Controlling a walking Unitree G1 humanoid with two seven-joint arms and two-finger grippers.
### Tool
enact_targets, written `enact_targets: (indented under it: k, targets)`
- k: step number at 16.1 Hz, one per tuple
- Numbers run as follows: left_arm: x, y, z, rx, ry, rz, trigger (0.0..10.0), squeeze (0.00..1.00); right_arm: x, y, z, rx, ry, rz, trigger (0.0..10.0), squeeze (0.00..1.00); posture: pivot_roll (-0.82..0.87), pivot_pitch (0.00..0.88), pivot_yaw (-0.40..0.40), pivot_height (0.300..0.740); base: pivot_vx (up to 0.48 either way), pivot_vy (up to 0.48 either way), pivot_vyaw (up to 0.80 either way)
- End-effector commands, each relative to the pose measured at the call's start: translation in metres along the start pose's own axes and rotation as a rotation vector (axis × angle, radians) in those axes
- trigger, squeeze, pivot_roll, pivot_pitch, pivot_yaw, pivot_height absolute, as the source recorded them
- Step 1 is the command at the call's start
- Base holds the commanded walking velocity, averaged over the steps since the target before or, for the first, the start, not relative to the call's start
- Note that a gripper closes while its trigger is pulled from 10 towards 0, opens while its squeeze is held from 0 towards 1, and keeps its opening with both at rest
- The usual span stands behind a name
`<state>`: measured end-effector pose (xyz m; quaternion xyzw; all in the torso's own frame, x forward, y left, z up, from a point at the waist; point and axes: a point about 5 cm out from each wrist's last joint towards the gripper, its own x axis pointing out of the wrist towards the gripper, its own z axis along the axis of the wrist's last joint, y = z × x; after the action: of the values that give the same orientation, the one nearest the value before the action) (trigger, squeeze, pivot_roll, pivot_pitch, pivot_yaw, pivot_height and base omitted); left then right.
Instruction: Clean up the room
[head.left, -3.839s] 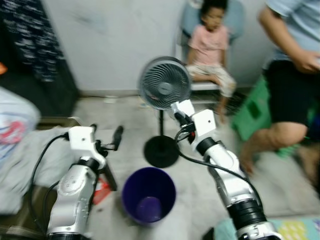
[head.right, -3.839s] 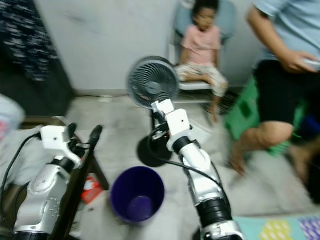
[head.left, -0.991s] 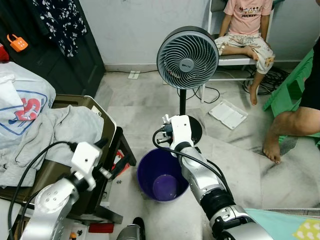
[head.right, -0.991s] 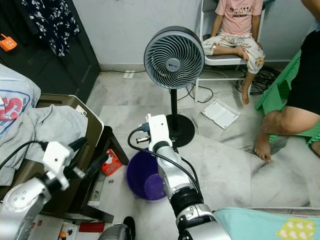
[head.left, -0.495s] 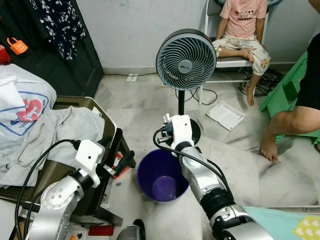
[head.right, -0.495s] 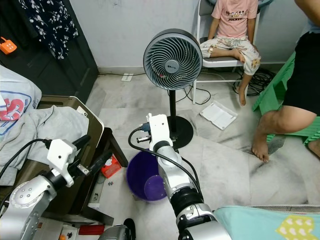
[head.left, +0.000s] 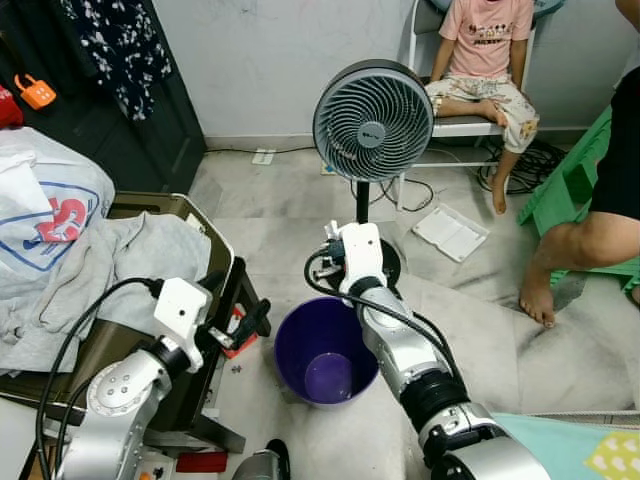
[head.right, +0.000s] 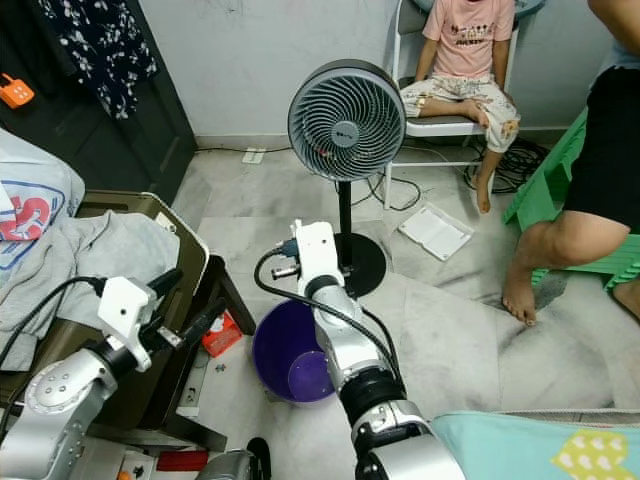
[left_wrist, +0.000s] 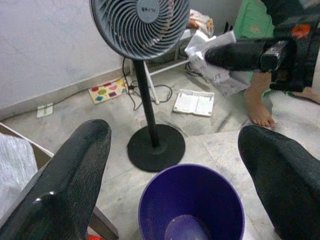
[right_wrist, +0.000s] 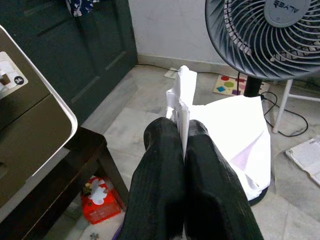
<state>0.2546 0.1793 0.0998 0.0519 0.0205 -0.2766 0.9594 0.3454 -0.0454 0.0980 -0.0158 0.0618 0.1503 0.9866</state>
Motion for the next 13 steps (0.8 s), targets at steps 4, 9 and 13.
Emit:
enact_targets:
  k: [4, 9, 13]
  targets:
    - [-0.006, 0.008, -0.001, 0.022, 0.022, 0.032, 10.0, 0.0, 0.003, -0.007, -0.013, 0.031, 0.11, -0.078, 10.0, 0.0, 0.08, 0.141, 0.089, 0.74, 0.0, 0.0, 0.0]
    - [-0.037, 0.036, -0.002, 0.055, 0.058, 0.122, 10.0, 0.0, 0.005, -0.012, -0.011, 0.01, 0.123, -0.137, 10.0, 0.0, 0.13, 0.195, 0.09, 0.74, 0.0, 0.0, 0.0]
    - [-0.059, 0.027, 0.008, 0.085, 0.109, 0.0, 10.0, 0.0, 0.005, -0.015, -0.016, 0.001, 0.159, -0.179, 10.0, 0.0, 0.19, 0.277, 0.147, 0.74, 0.0, 0.0, 0.0]
